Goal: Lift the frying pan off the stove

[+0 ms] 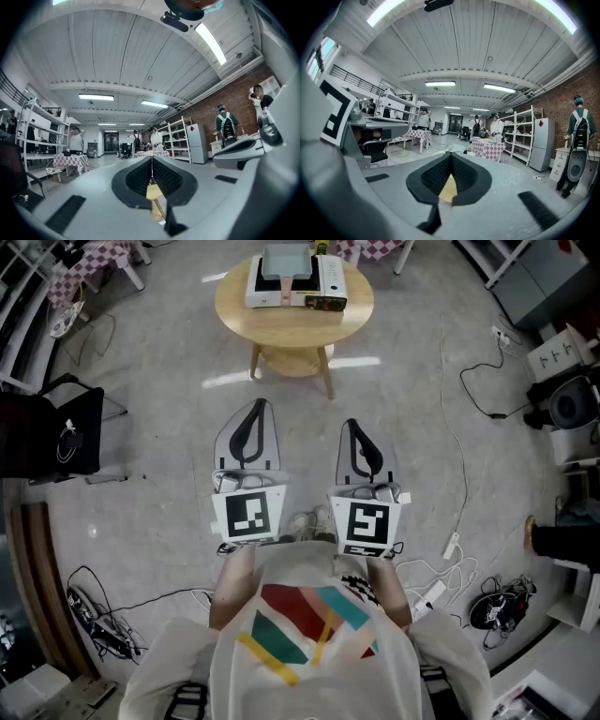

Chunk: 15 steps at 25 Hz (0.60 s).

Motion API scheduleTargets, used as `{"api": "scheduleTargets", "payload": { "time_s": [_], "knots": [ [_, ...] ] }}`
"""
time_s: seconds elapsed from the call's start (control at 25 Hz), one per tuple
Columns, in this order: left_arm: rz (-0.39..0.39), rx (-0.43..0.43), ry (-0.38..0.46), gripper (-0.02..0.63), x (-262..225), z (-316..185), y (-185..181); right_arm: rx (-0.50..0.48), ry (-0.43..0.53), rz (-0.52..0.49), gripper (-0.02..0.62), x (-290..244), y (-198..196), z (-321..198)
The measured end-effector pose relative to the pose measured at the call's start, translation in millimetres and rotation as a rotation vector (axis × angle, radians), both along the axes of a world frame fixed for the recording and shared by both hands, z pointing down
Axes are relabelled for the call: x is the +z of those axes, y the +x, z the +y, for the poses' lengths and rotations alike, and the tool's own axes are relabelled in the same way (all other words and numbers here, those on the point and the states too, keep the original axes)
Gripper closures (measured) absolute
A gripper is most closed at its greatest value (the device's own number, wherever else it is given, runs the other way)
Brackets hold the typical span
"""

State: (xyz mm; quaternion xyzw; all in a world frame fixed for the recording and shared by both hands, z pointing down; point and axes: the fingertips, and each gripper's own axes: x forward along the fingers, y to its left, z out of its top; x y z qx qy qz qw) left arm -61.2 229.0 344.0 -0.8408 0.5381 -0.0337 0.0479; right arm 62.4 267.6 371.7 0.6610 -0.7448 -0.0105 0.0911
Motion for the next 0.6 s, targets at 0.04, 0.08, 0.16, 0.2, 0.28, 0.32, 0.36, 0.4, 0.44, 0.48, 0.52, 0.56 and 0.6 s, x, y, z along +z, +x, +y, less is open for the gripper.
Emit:
{"api": "scheduleTargets", "payload": {
  "time_s": [0.04, 0.08, 0.16, 0.2, 0.28, 0.32, 0.36, 0.4, 0.44, 0.48, 0.52, 0.56, 0.6],
  "knots": [
    [0.004, -0.003, 0.002, 0.6, -1, 1, 0, 0.0, 0.003, 0.0, 0.601, -1, 1, 1],
    [0.007, -0.005, 0.003, 0.6, -2, 2, -1, 0.0, 0.005, 0.0, 0.601, -2, 1, 2],
    [0.008, -0.011, 0.005, 0.6, -3, 3, -2, -0.004, -0.002, -0.001, 0.601, -2, 1, 4],
    [0.008, -0.015, 0.005, 0.6, -3, 4, -2, -0.007, -0.007, -0.001, 0.601, -2, 1, 5],
    [0.007, -0.022, 0.007, 0.6, -4, 6, -3, -0.014, 0.005, 0.002, 0.601, -5, 1, 6],
    [0.008, -0.026, 0.015, 0.6, -6, 6, -4, -0.017, 0.016, 0.004, 0.601, -6, 1, 5],
    [0.011, -0.031, 0.029, 0.6, -7, 5, -5, -0.021, 0.022, 0.004, 0.601, -8, 1, 5],
    [0.014, -0.035, 0.037, 0.6, -8, 5, -6, -0.024, 0.026, 0.001, 0.601, -8, 0, 5],
    [0.014, -0.04, 0.031, 0.6, -9, 5, -7, -0.027, 0.027, -0.004, 0.601, -9, 0, 5],
    [0.014, -0.045, 0.018, 0.6, -8, 6, -8, -0.028, 0.029, -0.013, 0.601, -9, 0, 5],
    [0.014, -0.05, 0.01, 0.6, -8, 7, -10, -0.027, 0.03, -0.023, 0.601, -9, 1, 5],
    [0.014, -0.056, 0.01, 0.6, -8, 8, -11, -0.023, 0.032, -0.031, 0.601, -9, 2, 4],
    [0.014, -0.062, 0.02, 0.6, -9, 8, -12, -0.02, 0.033, -0.035, 0.601, -9, 4, 4]
  ]
}}
